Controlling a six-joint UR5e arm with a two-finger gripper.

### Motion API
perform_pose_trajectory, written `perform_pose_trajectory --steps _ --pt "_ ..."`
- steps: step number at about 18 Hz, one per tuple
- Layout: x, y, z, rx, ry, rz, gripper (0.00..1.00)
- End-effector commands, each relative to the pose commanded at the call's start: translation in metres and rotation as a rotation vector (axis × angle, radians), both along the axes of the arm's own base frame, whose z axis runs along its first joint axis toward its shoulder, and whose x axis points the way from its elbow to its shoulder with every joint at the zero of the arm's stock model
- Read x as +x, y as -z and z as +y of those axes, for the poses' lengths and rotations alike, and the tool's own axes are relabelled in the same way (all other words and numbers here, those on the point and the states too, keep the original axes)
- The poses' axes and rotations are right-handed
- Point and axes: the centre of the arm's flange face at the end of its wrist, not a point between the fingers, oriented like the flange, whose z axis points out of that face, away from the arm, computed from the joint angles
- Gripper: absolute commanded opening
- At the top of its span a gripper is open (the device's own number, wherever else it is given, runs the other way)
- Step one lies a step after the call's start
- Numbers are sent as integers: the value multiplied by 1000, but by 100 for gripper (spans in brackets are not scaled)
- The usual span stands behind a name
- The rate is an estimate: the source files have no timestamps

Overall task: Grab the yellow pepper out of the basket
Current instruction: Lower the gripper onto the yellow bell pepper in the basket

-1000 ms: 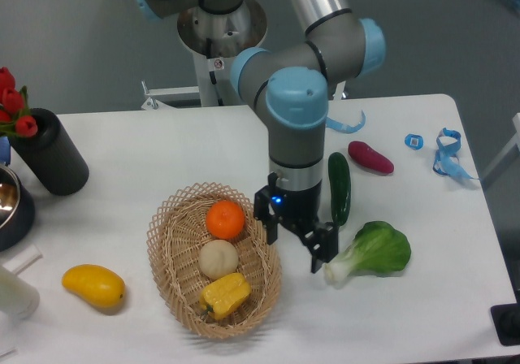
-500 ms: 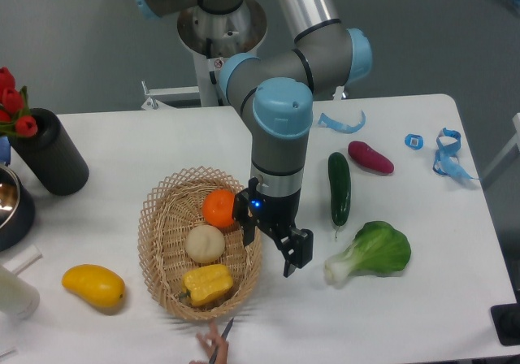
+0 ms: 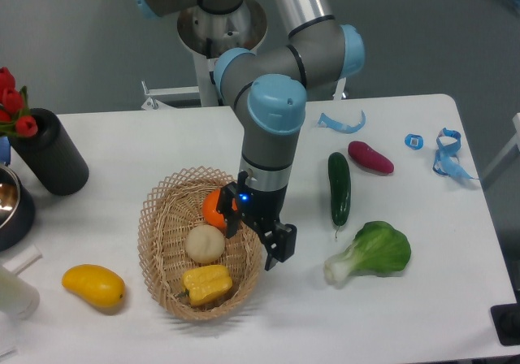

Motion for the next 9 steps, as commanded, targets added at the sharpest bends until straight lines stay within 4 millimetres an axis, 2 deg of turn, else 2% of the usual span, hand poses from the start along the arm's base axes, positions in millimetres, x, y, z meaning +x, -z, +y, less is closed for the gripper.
perform_pose_trajectory --steps 2,4,9 --pt "7 0 8 1 27 5 100" --pt "7 13 21 -11 49 -1 100" --pt "8 43 35 -42 64 -29 100"
